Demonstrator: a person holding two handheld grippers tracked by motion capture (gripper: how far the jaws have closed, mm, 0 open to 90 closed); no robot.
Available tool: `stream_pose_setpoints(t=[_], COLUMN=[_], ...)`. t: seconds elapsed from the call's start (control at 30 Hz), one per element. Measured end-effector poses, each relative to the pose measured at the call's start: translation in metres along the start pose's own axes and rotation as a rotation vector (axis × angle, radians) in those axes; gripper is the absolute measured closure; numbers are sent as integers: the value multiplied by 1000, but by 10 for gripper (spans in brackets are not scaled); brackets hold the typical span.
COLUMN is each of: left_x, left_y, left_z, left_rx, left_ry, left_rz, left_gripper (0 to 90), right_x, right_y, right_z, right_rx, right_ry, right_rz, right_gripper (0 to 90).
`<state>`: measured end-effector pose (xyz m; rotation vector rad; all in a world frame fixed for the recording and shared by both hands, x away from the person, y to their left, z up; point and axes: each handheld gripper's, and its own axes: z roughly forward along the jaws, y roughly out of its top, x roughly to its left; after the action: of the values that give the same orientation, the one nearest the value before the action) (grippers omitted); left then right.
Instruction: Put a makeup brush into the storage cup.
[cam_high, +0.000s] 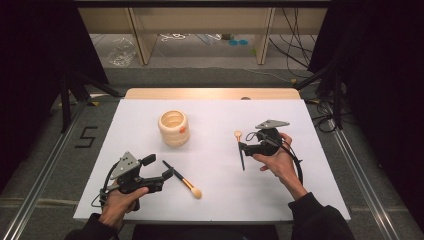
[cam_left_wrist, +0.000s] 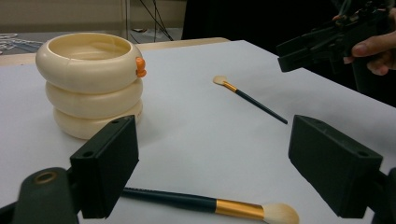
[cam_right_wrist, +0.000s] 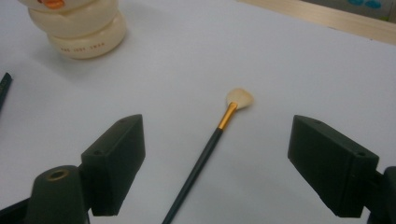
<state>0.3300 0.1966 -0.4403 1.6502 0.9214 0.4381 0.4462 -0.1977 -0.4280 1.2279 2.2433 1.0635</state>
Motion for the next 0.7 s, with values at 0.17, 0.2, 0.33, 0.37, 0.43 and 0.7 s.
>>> stream_pose_setpoints(t=[0.17,0.2,0.33,0.37,0.43,0.7], left_x=[0,0,-1,-1,0,-1], left_y=[0,0,0,0,-1,0], left_z=[0,0,0,0,0,0], left_rx=[1,2,6,6,10,9], left_ry=[-1,-1,-6,-7,-9,-11], left_rz=[-4,-4,-9,-10,-13,-14], left_gripper=[158,158,158,158,157,157], right_x=[-1,-1,2,3,6,4], right_y=[6,6,10,11,14,19], right_z=[18,18,35,37,39,53], right_rx=[75,75,121,127,165,207], right_ry=[10,10,19,25,34,27], right_rz=[-23,-23,-65,-77,-58,-115], right_gripper=[221,221,242,249,258,297])
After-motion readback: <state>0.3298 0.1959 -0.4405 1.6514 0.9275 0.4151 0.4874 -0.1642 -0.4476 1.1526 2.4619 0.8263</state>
